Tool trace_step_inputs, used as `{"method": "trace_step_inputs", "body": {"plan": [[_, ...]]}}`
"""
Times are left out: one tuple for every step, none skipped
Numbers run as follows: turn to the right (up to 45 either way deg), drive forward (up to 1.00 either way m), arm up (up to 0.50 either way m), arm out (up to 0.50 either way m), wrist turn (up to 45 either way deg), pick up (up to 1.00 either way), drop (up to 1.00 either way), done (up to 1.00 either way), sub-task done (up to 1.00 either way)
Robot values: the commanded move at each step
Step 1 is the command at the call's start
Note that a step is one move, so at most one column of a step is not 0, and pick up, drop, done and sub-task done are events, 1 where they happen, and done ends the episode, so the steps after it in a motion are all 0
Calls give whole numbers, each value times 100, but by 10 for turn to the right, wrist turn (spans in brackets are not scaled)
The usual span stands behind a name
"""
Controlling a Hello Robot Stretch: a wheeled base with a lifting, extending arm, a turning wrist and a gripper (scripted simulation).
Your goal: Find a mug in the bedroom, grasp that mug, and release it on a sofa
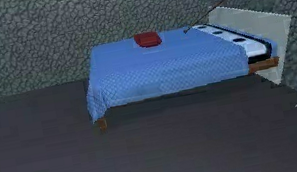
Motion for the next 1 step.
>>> {"method": "trace_step_inputs", "body": {"plan": [[-180, 0, 0, 0, 0, 0, 0, 0, 0]]}}
